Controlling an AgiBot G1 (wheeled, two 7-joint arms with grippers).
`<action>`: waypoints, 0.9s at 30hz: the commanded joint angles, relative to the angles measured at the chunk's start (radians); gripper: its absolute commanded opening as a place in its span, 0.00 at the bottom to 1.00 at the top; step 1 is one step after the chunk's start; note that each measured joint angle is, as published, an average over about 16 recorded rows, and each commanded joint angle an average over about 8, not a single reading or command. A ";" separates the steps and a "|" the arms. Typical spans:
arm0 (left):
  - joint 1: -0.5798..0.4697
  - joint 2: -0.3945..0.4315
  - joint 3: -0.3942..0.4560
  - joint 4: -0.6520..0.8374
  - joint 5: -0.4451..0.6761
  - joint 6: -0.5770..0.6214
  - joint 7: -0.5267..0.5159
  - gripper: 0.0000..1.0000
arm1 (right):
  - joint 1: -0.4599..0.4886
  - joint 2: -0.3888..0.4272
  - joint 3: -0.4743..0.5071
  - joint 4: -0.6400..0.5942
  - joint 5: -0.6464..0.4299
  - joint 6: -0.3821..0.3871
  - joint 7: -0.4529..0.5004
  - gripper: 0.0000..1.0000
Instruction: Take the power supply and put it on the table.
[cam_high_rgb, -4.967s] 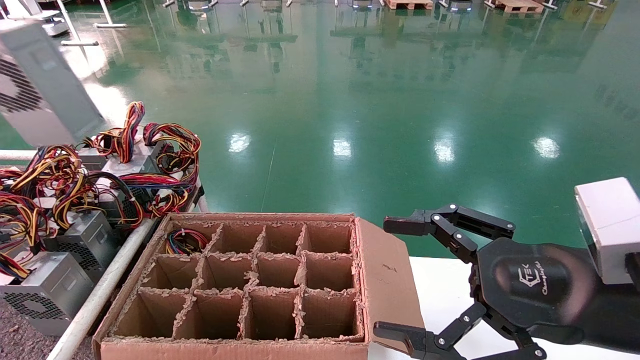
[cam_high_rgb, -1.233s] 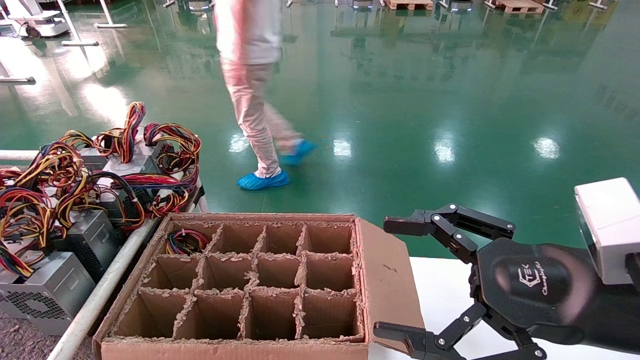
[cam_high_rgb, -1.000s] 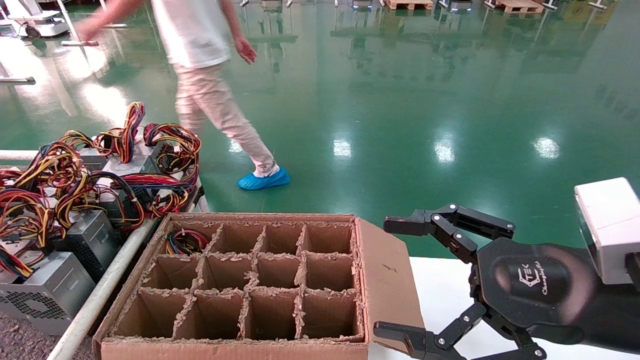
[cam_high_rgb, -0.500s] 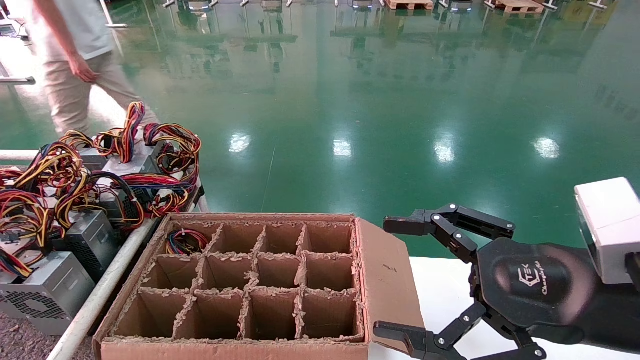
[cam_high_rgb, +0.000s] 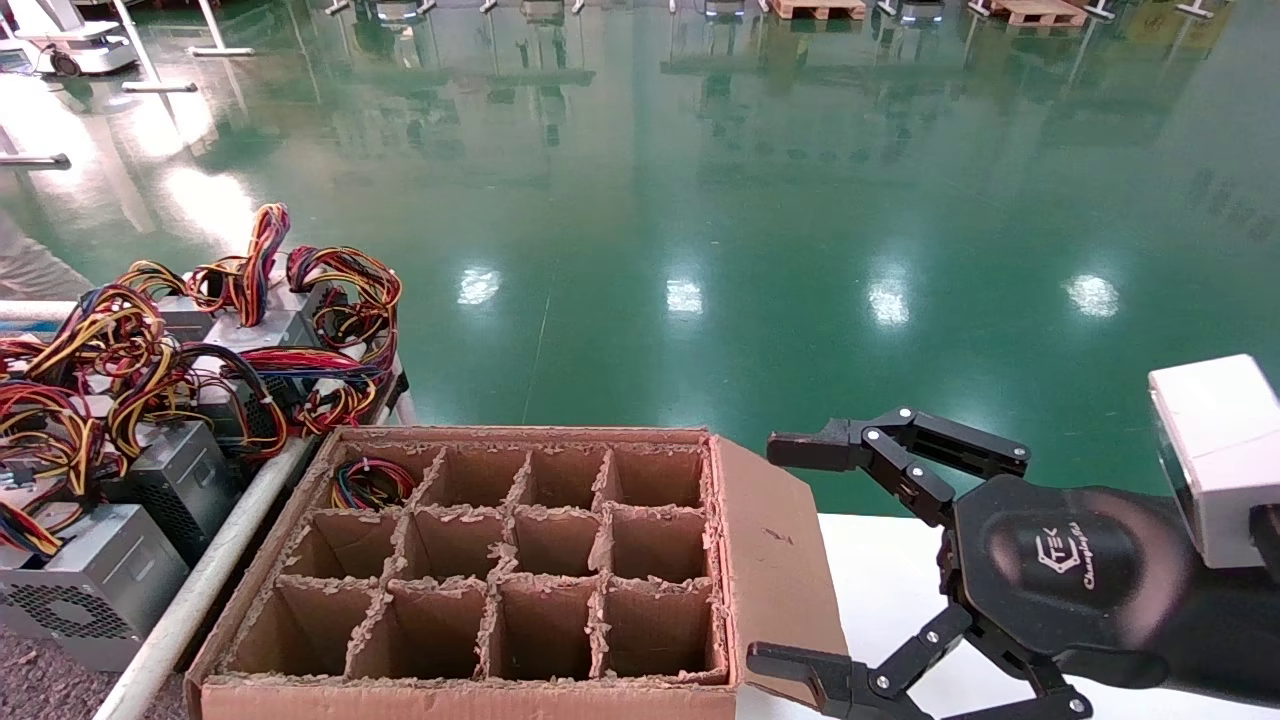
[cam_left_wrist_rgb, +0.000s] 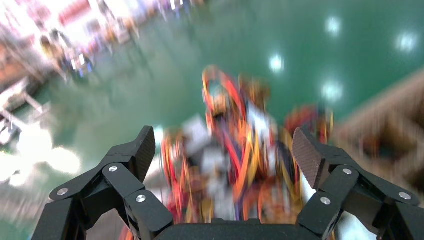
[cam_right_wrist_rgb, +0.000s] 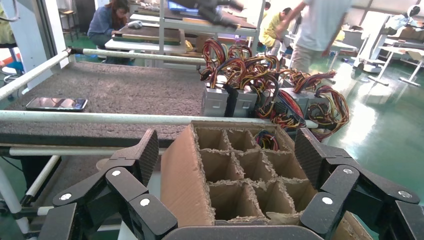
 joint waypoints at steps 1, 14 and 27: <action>-0.007 0.033 -0.021 0.036 -0.077 0.016 0.030 1.00 | 0.000 0.000 0.000 0.000 0.000 0.000 0.000 1.00; 0.023 0.196 -0.132 0.148 -0.226 0.118 0.065 1.00 | 0.000 0.000 0.000 0.000 0.000 0.000 0.000 1.00; 0.090 0.267 -0.217 0.029 -0.128 0.217 -0.006 1.00 | 0.000 0.000 0.000 -0.001 0.000 0.000 0.000 1.00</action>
